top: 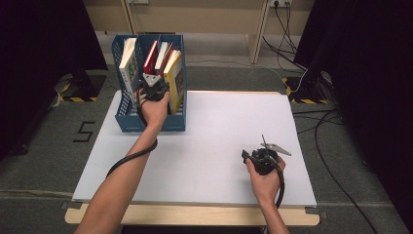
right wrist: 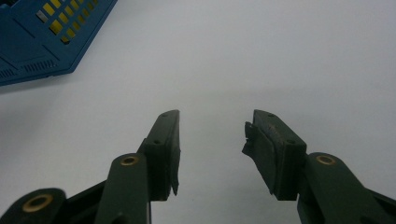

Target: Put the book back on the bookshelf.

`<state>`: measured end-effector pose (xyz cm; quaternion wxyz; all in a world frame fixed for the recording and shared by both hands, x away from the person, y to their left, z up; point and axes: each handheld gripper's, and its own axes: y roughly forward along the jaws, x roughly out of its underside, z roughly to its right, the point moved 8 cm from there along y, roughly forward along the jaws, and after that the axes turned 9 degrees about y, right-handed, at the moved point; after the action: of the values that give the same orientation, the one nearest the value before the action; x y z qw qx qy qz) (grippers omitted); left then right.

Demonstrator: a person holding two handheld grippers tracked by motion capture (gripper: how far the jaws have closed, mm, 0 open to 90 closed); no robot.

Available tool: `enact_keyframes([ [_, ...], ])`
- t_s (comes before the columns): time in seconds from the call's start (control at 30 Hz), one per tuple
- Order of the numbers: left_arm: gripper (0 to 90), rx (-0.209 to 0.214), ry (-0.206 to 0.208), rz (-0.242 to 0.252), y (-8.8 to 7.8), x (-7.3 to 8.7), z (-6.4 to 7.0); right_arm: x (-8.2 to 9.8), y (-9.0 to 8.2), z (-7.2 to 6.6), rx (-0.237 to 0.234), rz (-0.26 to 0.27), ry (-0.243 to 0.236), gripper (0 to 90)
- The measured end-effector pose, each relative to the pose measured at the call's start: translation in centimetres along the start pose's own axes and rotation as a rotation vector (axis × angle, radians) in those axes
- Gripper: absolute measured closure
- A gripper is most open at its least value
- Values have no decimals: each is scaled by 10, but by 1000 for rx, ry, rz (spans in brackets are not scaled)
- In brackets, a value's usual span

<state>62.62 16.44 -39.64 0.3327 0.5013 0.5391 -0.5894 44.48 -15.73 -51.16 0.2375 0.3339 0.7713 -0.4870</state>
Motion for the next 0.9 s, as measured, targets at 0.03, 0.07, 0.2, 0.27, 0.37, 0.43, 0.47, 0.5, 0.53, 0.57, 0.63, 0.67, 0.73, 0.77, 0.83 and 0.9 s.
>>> enact_keyframes([
  [0.03,795,1,0,-3,0,0,0,0,0,1,0,2,-7,532],
  [0.07,797,2,0,-6,1,1,0,-1,0,1,0,5,-15,532],
  [0.2,797,1,6,-25,5,5,0,-1,0,1,-3,5,-17,532],
  [0.27,799,2,7,-28,6,6,0,-2,0,2,0,8,-14,532],
  [0.37,789,9,5,-24,4,6,0,-2,0,2,0,11,-10,532],
  [0.43,772,14,3,-20,2,5,0,-2,0,2,0,10,-11,532],
  [0.47,767,14,1,-17,1,5,-1,-2,0,2,-1,10,-15,532],
  [0.5,762,16,-3,-17,-1,4,-2,-2,0,2,-1,11,-16,532],
  [0.53,753,21,-6,-16,-2,4,-3,-2,0,1,-1,9,-12,532],
  [0.57,745,20,-6,-13,-3,4,-3,-2,0,1,-1,9,-15,532],
  [0.63,730,24,-2,-12,-7,3,-4,-1,0,1,-1,8,-12,532],
  [0.67,726,27,2,-13,-8,3,-4,-1,0,1,-3,10,-18,532],
  [0.73,716,33,7,-15,-10,4,-4,-1,0,0,-2,9,-13,532],
  [0.77,710,39,7,-16,-12,4,-4,-2,0,0,-2,10,-13,532],
  [0.83,698,48,3,-14,-14,4,-4,-1,0,0,-2,10,-14,532],
  [0.9,683,58,0,-15,-17,5,-3,-1,0,0,-3,10,-17,532],
])
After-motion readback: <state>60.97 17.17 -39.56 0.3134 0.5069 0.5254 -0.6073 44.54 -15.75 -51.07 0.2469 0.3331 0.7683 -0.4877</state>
